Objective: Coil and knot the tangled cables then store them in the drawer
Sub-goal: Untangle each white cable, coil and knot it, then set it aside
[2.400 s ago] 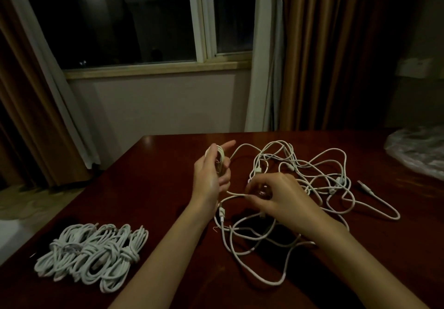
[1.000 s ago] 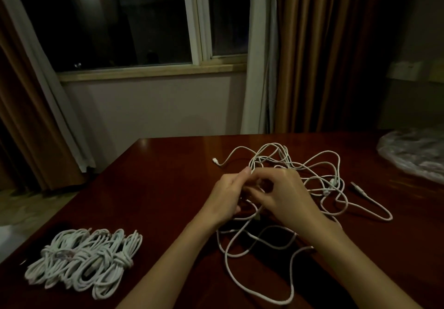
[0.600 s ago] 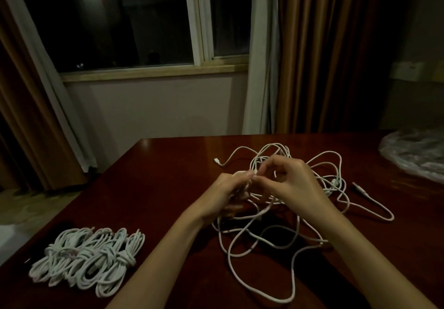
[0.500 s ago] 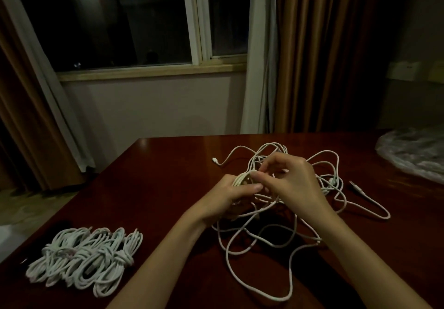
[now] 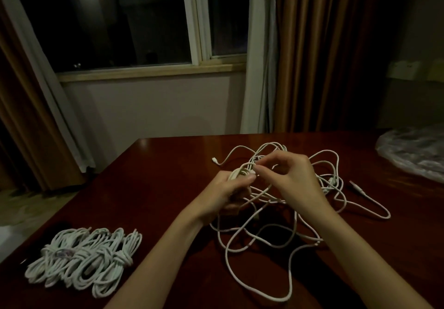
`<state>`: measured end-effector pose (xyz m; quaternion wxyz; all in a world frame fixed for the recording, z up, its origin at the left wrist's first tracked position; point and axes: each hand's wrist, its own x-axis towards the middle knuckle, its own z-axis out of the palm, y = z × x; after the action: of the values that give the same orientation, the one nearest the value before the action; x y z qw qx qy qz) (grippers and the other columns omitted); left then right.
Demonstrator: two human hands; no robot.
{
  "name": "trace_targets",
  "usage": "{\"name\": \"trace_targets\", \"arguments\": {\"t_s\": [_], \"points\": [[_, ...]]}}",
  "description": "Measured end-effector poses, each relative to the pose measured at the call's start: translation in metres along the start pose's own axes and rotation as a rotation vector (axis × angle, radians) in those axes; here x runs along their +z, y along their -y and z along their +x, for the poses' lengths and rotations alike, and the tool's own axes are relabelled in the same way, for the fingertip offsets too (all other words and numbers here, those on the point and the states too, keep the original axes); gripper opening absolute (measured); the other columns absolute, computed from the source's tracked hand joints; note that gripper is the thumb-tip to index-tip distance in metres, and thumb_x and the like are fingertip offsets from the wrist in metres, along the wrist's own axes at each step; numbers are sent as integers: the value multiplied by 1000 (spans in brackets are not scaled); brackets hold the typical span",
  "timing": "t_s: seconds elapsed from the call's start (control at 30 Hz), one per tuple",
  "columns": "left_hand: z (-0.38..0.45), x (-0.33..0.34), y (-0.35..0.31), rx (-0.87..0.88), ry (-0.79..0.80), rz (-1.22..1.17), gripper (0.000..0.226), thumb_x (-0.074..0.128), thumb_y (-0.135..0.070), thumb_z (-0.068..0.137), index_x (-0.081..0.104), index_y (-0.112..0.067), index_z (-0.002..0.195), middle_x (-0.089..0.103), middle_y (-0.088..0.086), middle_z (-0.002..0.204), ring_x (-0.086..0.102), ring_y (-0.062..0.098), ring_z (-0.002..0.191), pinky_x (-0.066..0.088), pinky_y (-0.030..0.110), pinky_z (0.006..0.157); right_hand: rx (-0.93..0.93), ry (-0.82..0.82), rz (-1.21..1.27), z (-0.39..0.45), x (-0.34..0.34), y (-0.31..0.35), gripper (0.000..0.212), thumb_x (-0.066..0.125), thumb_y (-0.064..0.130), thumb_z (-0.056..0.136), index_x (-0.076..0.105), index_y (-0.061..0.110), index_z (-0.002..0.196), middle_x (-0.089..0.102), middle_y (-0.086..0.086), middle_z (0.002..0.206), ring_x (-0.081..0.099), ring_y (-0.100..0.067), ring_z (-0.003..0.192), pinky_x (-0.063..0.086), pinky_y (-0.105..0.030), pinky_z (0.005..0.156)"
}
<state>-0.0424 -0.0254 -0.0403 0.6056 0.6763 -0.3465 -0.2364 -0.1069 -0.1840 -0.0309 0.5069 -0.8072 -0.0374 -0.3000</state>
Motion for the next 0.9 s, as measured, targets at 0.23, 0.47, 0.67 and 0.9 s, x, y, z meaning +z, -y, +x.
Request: {"name": "trace_targets", "arguments": {"t_s": [0.23, 0.47, 0.67, 0.9], "points": [[5, -12, 3, -28, -105, -213, 51, 37, -41, 98, 58, 1, 120, 39, -3, 59, 24, 2, 34, 18, 15, 34, 32, 50, -186, 0, 1, -13, 30, 77, 15, 79, 64, 29, 102, 62, 12, 102, 58, 2, 94, 45, -9, 73], [7, -17, 3, 13, -237, -537, 45, 33, -39, 102, 63, -9, 117, 38, -5, 59, 23, -1, 32, 18, 13, 30, 46, -21, -104, 4, -6, -10, 25, 65, 4, 87, 65, 28, 95, 65, 11, 100, 63, 1, 89, 50, -12, 77], [6, -30, 5, 48, -426, -636, 44, 30, -37, 104, 63, -8, 110, 39, -6, 56, 23, 0, 31, 19, 12, 28, 234, -49, 188, 4, -10, -9, 15, 56, 16, 95, 71, 13, 99, 71, 2, 74, 66, -10, 64, 52, -18, 60], [8, -13, 7, -74, -383, -424, 44, 31, -37, 104, 62, -9, 117, 42, -5, 58, 24, 0, 32, 17, 14, 30, -249, -125, -293, -5, 10, 6, 48, 67, 6, 82, 51, 18, 126, 42, 10, 124, 44, 9, 109, 34, -1, 91]]}}
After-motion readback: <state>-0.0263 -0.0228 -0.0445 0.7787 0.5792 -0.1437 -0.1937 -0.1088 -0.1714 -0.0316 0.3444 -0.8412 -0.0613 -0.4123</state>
